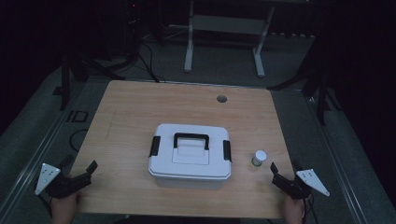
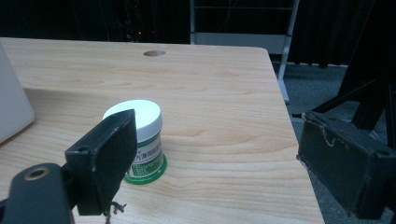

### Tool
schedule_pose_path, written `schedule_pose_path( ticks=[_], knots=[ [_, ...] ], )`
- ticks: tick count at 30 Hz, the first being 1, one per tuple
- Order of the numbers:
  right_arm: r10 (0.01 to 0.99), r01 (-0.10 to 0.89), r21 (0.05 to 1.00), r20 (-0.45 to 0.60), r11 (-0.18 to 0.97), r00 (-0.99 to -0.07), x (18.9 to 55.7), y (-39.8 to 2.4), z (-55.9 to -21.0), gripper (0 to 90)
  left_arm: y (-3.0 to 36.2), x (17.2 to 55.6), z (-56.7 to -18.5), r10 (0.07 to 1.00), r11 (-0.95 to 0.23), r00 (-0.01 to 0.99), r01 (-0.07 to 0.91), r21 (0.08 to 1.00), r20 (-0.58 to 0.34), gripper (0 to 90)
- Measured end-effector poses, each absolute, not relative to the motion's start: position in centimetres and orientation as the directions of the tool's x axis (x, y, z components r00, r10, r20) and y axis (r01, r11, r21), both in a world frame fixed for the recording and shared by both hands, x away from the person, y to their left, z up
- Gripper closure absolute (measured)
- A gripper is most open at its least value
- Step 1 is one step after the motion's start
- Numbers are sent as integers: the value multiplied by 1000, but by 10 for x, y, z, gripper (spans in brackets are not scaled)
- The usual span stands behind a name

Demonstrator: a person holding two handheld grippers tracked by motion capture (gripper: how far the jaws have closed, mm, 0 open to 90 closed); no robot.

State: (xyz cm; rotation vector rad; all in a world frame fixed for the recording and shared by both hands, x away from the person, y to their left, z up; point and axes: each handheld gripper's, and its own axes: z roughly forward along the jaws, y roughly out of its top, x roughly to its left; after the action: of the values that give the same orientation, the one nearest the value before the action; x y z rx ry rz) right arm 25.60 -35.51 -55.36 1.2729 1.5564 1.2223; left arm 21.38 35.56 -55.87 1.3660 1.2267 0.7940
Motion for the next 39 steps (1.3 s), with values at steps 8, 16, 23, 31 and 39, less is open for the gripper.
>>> schedule_pose_path(
  ticks=[8, 16, 23, 31, 39],
  knots=[
    [978, 242, 970, 14, 37, -207, 256, -355, -554, 115, 355, 217, -555, 932, 35, 333, 311, 950, -144, 20],
    [977, 246, 969, 14, 39, -211, 256, -355, -554, 115, 365, 221, -555, 882, -32, 436, 438, 898, -181, 52],
    [978, 247, 968, 16, 37, -207, 256, -356, -554, 115, 367, 225, -558, 839, -198, 504, 633, 749, -204, 52],
    [978, 248, 968, 20, 33, -207, 256, -356, -554, 115, 367, 228, -546, 820, -347, 554, 680, 645, -143, 52],
    [978, 253, 967, 24, 30, -209, 257, -356, -553, 115, 363, 234, -532, 776, -535, 627, 709, 459, -64, 52]
  ],
)
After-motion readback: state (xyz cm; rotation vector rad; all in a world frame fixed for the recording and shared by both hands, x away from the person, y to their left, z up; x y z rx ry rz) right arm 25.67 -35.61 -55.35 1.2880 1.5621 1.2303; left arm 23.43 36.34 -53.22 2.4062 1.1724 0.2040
